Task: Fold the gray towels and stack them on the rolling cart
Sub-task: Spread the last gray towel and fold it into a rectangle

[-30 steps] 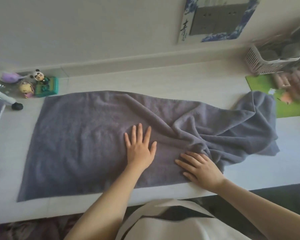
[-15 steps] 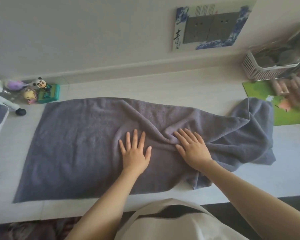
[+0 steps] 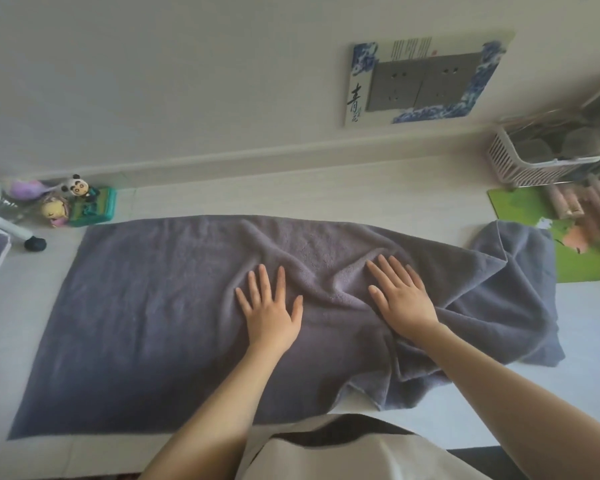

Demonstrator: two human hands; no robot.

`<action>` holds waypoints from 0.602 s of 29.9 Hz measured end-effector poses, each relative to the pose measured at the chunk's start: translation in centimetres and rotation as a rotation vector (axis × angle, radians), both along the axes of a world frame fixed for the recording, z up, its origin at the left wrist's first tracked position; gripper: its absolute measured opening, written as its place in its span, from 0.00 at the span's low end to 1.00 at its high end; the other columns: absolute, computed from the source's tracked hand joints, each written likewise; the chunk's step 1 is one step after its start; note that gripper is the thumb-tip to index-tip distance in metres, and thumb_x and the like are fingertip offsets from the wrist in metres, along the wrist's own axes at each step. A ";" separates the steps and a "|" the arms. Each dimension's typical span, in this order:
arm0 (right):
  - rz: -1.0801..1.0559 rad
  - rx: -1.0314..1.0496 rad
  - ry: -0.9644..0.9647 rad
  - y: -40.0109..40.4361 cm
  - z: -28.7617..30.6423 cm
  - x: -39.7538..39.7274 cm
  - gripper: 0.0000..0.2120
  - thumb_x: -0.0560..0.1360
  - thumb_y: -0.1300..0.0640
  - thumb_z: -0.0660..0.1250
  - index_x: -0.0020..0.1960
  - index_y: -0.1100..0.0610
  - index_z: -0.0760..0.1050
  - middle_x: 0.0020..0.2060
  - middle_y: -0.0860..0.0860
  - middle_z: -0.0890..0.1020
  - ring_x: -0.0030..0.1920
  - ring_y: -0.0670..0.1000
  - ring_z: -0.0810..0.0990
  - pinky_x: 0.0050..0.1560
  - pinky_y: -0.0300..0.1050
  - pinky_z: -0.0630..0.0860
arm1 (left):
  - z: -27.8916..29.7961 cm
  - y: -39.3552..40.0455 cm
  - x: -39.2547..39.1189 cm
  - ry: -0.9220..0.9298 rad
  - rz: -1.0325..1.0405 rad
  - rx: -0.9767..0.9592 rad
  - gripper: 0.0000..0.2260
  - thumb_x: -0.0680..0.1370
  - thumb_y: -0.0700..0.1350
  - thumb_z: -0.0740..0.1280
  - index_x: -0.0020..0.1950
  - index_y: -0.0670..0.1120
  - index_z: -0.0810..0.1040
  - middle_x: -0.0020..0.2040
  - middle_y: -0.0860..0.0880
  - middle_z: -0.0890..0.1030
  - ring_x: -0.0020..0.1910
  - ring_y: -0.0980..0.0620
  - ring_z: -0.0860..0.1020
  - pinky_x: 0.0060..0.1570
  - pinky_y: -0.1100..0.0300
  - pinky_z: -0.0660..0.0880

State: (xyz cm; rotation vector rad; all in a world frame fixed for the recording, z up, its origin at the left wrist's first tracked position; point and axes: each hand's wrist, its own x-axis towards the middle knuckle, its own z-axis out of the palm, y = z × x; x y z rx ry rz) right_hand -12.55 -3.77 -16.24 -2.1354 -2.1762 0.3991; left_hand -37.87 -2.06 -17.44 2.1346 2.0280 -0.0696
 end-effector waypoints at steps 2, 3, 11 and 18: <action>0.005 -0.004 -0.056 0.8 -0.1 1.5 0.32 0.76 0.38 0.37 0.75 0.49 0.58 0.74 0.49 0.61 0.75 0.52 0.56 0.72 0.44 0.40 | -0.3 0.1 -0.7 0.047 -0.002 0.011 0.31 0.76 0.62 0.47 0.77 0.49 0.57 0.77 0.40 0.56 0.75 0.38 0.54 0.70 0.36 0.45; -0.005 -0.010 -0.077 1.4 0.0 2.4 0.31 0.76 0.39 0.38 0.75 0.48 0.57 0.75 0.48 0.60 0.75 0.51 0.56 0.72 0.43 0.40 | -0.4 0.4 -0.9 0.047 0.001 0.015 0.31 0.77 0.61 0.47 0.77 0.50 0.57 0.77 0.41 0.57 0.75 0.38 0.54 0.70 0.36 0.46; -0.072 0.040 -0.099 7.4 1.2 3.9 0.30 0.75 0.39 0.43 0.71 0.47 0.67 0.69 0.54 0.69 0.71 0.58 0.63 0.70 0.54 0.50 | 0.0 2.3 -0.1 -0.038 0.013 0.056 0.30 0.76 0.60 0.53 0.74 0.47 0.65 0.75 0.38 0.60 0.74 0.38 0.57 0.69 0.35 0.50; 0.091 0.010 -0.063 3.3 -0.5 1.2 0.28 0.79 0.38 0.40 0.73 0.47 0.63 0.72 0.52 0.67 0.72 0.58 0.64 0.71 0.57 0.50 | 0.8 6.9 1.6 -0.035 0.066 -0.011 0.31 0.77 0.62 0.45 0.78 0.50 0.50 0.78 0.44 0.48 0.76 0.39 0.46 0.70 0.36 0.39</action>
